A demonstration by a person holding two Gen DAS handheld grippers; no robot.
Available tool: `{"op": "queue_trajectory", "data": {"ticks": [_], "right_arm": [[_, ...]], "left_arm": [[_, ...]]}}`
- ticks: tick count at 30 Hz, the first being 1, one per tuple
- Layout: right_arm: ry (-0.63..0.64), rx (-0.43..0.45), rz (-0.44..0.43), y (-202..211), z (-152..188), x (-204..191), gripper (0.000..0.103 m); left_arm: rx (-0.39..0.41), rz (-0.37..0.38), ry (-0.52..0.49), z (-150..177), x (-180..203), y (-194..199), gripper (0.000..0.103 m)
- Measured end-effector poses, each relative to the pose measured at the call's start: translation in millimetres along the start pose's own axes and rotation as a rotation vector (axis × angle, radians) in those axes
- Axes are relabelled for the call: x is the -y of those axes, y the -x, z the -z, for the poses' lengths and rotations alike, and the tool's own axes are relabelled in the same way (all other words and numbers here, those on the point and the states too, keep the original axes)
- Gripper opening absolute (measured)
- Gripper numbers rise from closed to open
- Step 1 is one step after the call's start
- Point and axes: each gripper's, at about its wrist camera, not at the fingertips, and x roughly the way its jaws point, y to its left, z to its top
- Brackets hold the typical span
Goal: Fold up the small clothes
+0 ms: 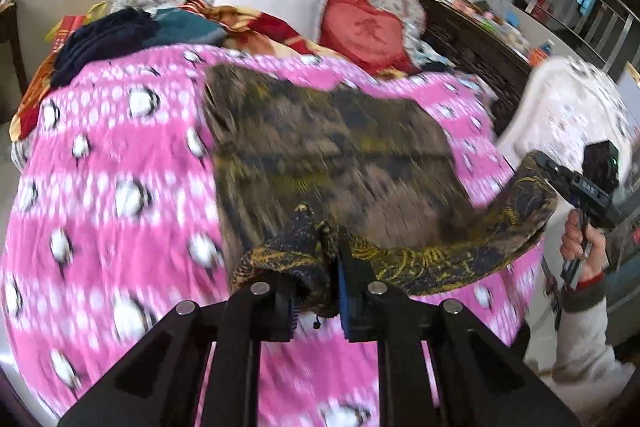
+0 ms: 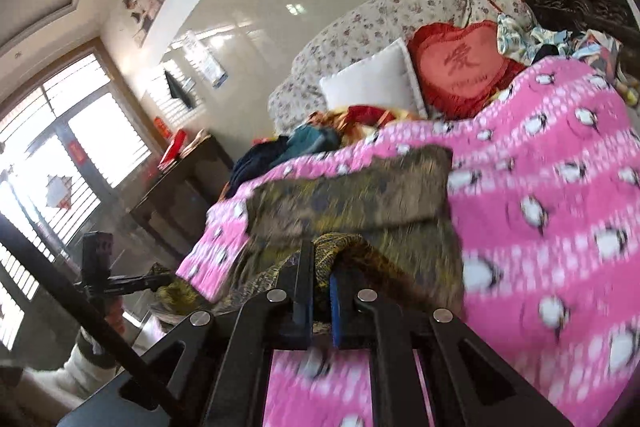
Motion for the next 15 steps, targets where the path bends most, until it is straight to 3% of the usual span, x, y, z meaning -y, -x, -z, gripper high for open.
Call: {"op": "queue_trajectory", "data": {"ticks": [9,15], "right_arm": [[-0.070,0.012,0.106,-110,-87,52,0.006],[-0.178,0.021,0.181,-183,-115,101,0.006]], "left_arm": [[0.023,-0.107,0.108,-113,-54,-78,0.015],[-0.003,-0.152,0.197,-151,-88,-136,0.015]]}}
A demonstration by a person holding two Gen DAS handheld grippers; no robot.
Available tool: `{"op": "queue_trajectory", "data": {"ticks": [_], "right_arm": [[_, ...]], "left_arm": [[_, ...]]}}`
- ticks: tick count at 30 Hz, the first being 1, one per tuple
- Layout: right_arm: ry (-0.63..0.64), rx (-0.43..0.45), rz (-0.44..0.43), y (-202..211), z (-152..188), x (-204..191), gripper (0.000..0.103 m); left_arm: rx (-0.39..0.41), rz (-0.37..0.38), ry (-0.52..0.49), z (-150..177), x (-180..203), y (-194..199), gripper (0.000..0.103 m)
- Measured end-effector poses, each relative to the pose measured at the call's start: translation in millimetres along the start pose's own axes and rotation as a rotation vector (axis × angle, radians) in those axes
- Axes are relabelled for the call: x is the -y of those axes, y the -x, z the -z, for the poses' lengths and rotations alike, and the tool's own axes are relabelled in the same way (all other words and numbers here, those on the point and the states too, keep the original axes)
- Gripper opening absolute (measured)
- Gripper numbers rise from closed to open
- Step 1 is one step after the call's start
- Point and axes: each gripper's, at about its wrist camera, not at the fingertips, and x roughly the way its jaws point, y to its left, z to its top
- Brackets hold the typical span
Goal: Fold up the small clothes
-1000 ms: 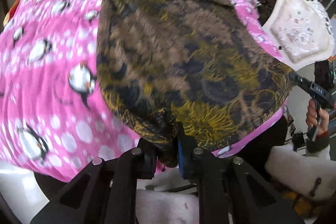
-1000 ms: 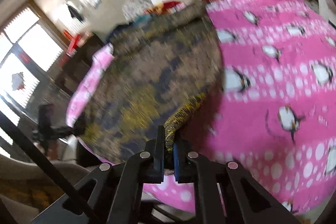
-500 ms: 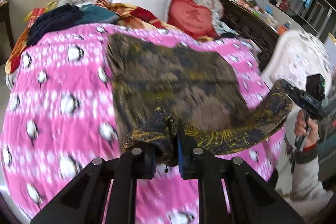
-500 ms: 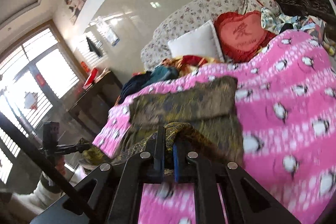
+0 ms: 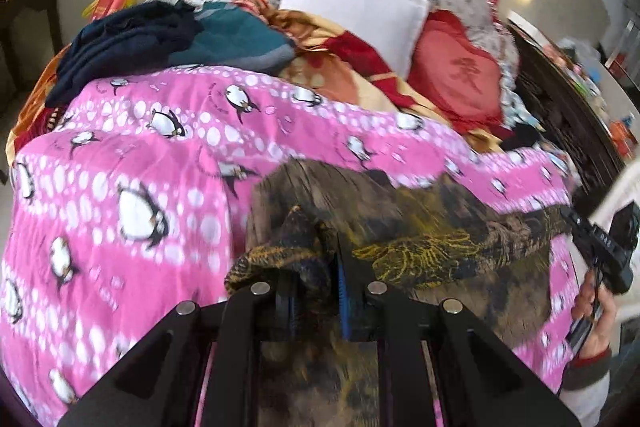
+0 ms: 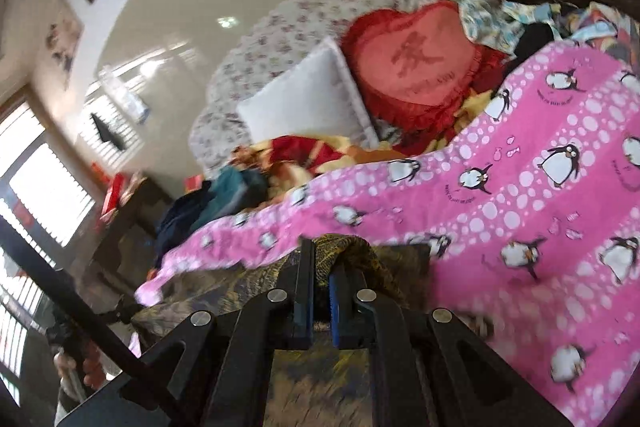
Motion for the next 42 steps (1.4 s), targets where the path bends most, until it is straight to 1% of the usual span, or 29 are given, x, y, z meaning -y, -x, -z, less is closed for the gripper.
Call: {"op": "queue_trajectory", "data": {"ticks": [1,3,4,5,6,7,8,9,10,11,13,14,16,17,18,19,20,22,23,26,28,31,32,34,36,38,39,40,42], "right_arm": [[-0.021,-0.002,0.013,-12,-2,6,0.006],[-0.062,-0.036,0.045,-36,-4,18,0.007],[-0.086,-0.066,0.066,-45,-4,25,0.009],[-0.121,-0.089,0.087,-51,-2,33,0.012],[-0.137,-0.081,0.100,-49,-1,37,0.027],[-0.149,-0.059,0.112,-43,1,41,0.046],[-0.171,-0.009,0.118,-28,2,46,0.054],[-0.188,0.027,0.115,-16,3,50,0.059],[-0.199,0.055,0.099,-3,4,51,0.059],[-0.185,0.054,0.077,4,4,48,0.059],[-0.070,0.016,0.018,15,7,26,0.059],[0.035,-0.007,0.003,19,13,5,0.059],[0.173,-0.047,0.004,18,25,-24,0.057],[0.223,-0.074,0.006,14,31,-36,0.056],[0.232,-0.089,0.008,9,35,-44,0.056],[0.214,-0.087,0.004,7,36,-45,0.056],[0.179,-0.065,0.008,5,33,-44,0.056],[0.125,-0.028,0.043,2,29,-36,0.057],[0.082,-0.042,0.061,-4,27,-28,0.057],[0.002,-0.153,0.109,-27,28,-11,0.056],[0.006,-0.189,0.090,-38,30,-13,0.056],[-0.014,-0.204,-0.026,-62,26,-17,0.056],[-0.014,-0.210,-0.044,-75,22,-19,0.056],[-0.045,-0.178,-0.054,-98,13,-17,0.056],[-0.027,-0.106,0.001,-102,3,-18,0.057],[-0.006,-0.037,0.008,-87,-2,-20,0.058],[-0.002,-0.018,0.007,-79,-4,-20,0.065],[-0.001,-0.009,0.015,-70,-3,-19,0.070],[0.025,-0.004,0.055,-49,-2,-15,0.071]], "left_arm": [[-0.014,0.004,-0.004,-3,0,-9,0.016],[-0.047,-0.030,0.011,-6,-5,-24,0.020],[-0.057,-0.021,0.029,-7,-8,-26,0.025],[-0.067,0.010,0.055,-8,-14,-26,0.028],[-0.064,0.036,0.078,-9,-20,-21,0.032],[-0.046,0.035,0.093,-11,-22,-16,0.044],[-0.005,0.001,0.107,-11,-27,-5,0.060],[0.037,-0.046,0.110,-11,-29,6,0.067],[0.065,-0.065,0.105,-9,-29,14,0.073],[0.081,-0.065,0.086,-6,-30,23,0.073],[0.067,-0.045,0.036,3,-29,32,0.073],[0.064,-0.060,0.010,10,-27,35,0.073],[0.053,-0.100,-0.035,23,-24,36,0.073],[0.034,-0.119,-0.059,28,-22,31,0.073],[0.021,-0.132,-0.068,31,-22,27,0.073],[0.020,-0.132,-0.068,32,-23,25,0.073],[0.027,-0.118,-0.067,34,-24,23,0.073],[0.041,-0.095,-0.070,35,-25,18,0.074],[0.039,-0.091,-0.081,36,-24,15,0.075],[-0.016,-0.120,-0.130,35,-16,-7,0.075],[-0.028,-0.119,-0.146,29,-10,-18,0.075],[-0.007,-0.152,-0.118,5,-4,-34,0.075],[0.003,-0.163,-0.093,-6,-4,-39,0.075],[0.023,-0.154,-0.023,-21,-11,-42,0.075],[0.051,-0.153,0.027,-31,-17,-38,0.075],[0.079,-0.180,0.053,-35,-24,-29,0.075],[0.086,-0.182,0.065,-35,-29,-25,0.075],[0.084,-0.167,0.070,-32,-32,-22,0.075],[0.064,-0.145,0.071,-23,-38,-20,0.075]]}}
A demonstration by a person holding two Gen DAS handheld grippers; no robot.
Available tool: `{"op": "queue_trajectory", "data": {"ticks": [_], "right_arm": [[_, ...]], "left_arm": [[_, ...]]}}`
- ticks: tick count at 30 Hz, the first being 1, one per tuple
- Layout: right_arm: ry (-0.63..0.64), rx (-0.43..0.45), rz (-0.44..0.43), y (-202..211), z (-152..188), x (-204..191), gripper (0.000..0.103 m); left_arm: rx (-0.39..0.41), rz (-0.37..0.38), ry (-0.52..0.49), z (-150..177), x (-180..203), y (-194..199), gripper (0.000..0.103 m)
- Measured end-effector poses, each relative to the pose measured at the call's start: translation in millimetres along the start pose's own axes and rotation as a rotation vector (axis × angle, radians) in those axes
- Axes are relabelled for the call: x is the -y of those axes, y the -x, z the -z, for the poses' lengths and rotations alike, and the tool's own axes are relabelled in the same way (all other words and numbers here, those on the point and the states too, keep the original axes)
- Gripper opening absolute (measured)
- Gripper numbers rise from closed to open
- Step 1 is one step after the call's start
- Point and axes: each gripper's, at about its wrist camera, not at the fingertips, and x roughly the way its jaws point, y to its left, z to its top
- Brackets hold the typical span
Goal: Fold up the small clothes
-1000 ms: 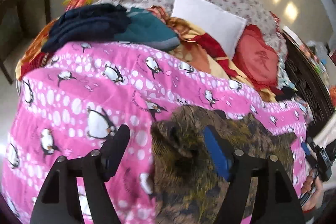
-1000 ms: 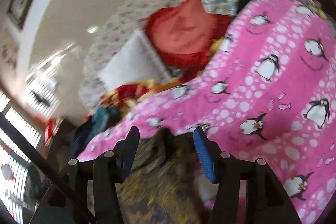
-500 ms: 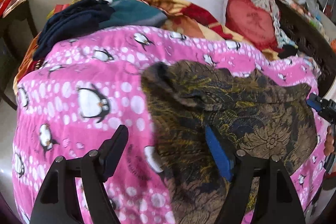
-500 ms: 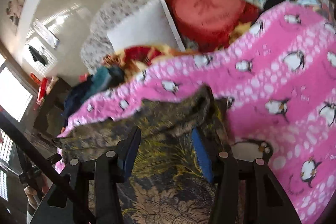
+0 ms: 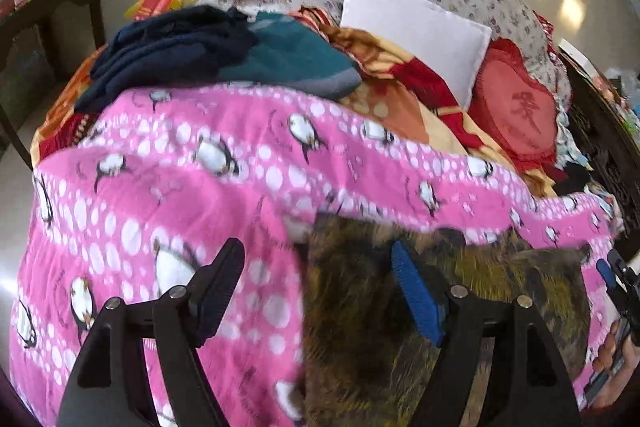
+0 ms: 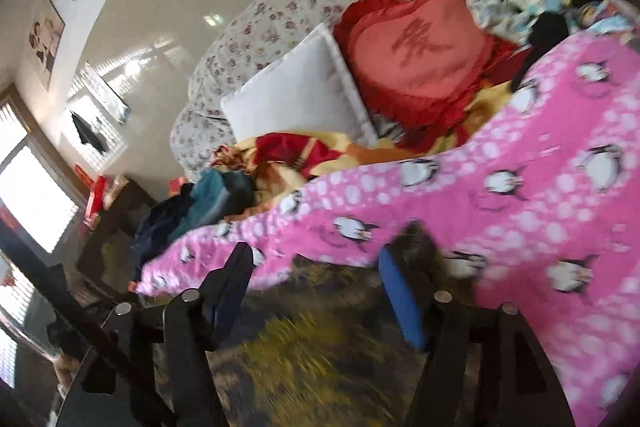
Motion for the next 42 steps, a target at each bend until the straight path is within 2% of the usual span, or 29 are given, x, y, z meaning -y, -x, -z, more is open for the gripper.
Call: {"op": "queue_trajectory", "data": {"ticks": [4,5,9,11,12,13,16,18,20,21,25,27,29,31,32,34,37,40,42], "right_arm": [[0.094,0.005,0.136,15,2,9,0.082],[0.093,-0.020,0.158,9,2,14,0.083],[0.042,-0.149,0.159,-29,4,35,0.082],[0.035,-0.194,0.166,-47,8,39,0.049],[0.058,-0.213,0.155,-54,10,37,0.017],[0.093,-0.214,0.181,-57,11,34,0.015],[0.158,-0.153,0.194,-48,9,24,0.011],[0.143,-0.075,0.197,-33,-1,24,0.008],[0.098,-0.038,0.200,-27,-8,31,0.008],[0.096,-0.058,0.204,-32,-7,31,0.008],[0.158,-0.159,0.323,-64,8,32,0.010],[0.153,-0.157,0.327,-61,11,32,0.012],[0.146,-0.120,0.316,-43,11,26,0.024],[0.145,-0.100,0.292,-26,15,13,0.058],[0.154,-0.085,0.274,-17,18,5,0.063],[0.206,-0.081,0.235,-2,29,-16,0.065],[0.282,-0.107,0.229,8,47,-39,0.065],[0.295,-0.143,0.186,16,65,-50,0.065],[0.316,-0.153,0.186,19,76,-55,0.065]], "left_arm": [[-0.051,0.013,-0.024,24,-4,-4,0.076],[-0.060,0.008,-0.036,29,-3,-7,0.076],[-0.075,0.020,-0.078,36,6,-13,0.076],[-0.066,0.010,-0.112,34,15,-17,0.076],[-0.062,0.003,-0.127,32,19,-19,0.076],[-0.057,-0.001,-0.141,29,23,-20,0.074],[-0.026,-0.002,-0.159,19,33,-21,0.049],[-0.017,0.006,-0.144,11,35,-24,0.047],[-0.024,-0.007,-0.139,12,35,-31,0.047],[-0.029,-0.012,-0.135,14,33,-34,0.047],[-0.020,-0.005,-0.114,25,28,-21,0.052],[-0.027,-0.003,-0.113,32,26,-10,0.054],[-0.020,-0.036,-0.147,42,28,1,0.057],[0.003,-0.066,-0.188,53,32,14,0.062],[0.018,-0.078,-0.203,60,34,21,0.064],[0.037,-0.088,-0.221,71,36,29,0.067],[0.047,-0.113,-0.263,91,44,37,0.068],[0.048,-0.110,-0.282,109,49,44,0.068],[0.057,-0.114,-0.290,118,52,48,0.068]]}}
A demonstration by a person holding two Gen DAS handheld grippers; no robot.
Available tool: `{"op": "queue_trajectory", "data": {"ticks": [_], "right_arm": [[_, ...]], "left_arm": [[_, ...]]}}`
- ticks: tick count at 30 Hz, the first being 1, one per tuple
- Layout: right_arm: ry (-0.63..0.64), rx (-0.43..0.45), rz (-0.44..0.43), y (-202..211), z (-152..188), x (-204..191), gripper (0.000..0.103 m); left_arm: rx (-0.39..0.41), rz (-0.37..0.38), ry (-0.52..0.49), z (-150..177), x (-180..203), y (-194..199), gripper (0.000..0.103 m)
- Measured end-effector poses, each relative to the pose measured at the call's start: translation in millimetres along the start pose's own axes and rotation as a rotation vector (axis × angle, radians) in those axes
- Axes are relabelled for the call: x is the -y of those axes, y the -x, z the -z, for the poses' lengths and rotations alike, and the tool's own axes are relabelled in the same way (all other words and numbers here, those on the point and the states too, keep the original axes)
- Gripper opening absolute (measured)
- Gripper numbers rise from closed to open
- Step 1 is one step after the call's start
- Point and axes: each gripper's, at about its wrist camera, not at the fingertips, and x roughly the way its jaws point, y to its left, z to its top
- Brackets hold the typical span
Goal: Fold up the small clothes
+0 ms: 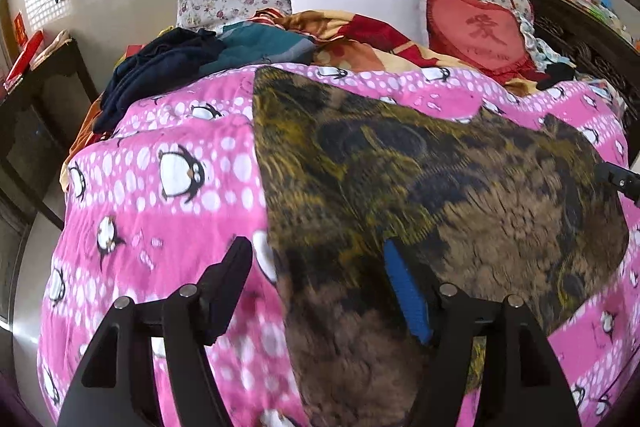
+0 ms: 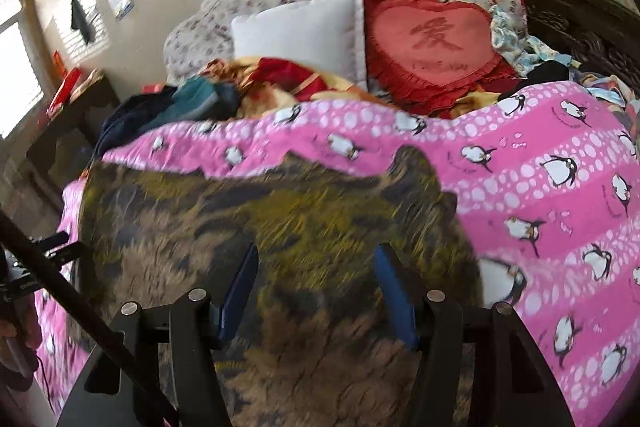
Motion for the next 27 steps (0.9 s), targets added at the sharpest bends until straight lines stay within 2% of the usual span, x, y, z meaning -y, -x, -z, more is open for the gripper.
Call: {"op": "queue_trajectory", "data": {"ticks": [3,10,12,14,16,19,22,27], "right_arm": [[0.030,-0.016,0.005,1,14,-9,0.065],[0.009,-0.042,0.017,-5,32,-8,0.065],[0.005,-0.048,0.026,-10,34,-6,0.065],[0.010,-0.062,0.040,-20,36,-5,0.065],[0.034,-0.070,0.052,-26,36,-9,0.074],[0.085,-0.108,0.092,-27,32,-23,0.077],[0.092,-0.087,0.028,-15,25,-38,0.076],[0.094,-0.094,-0.089,-17,4,-83,0.076]], "left_arm": [[0.007,-0.007,0.003,11,4,4,0.068],[-0.040,0.032,0.069,35,0,-3,0.068],[-0.053,0.044,0.097,42,-3,-7,0.070],[-0.077,0.062,0.139,51,-8,-13,0.077],[-0.104,0.092,0.199,61,-16,-22,0.079],[-0.104,0.142,0.265,71,-26,-24,0.081],[-0.095,0.169,0.284,76,-31,-18,0.081],[-0.058,0.218,0.383,89,-50,-12,0.081]]}}
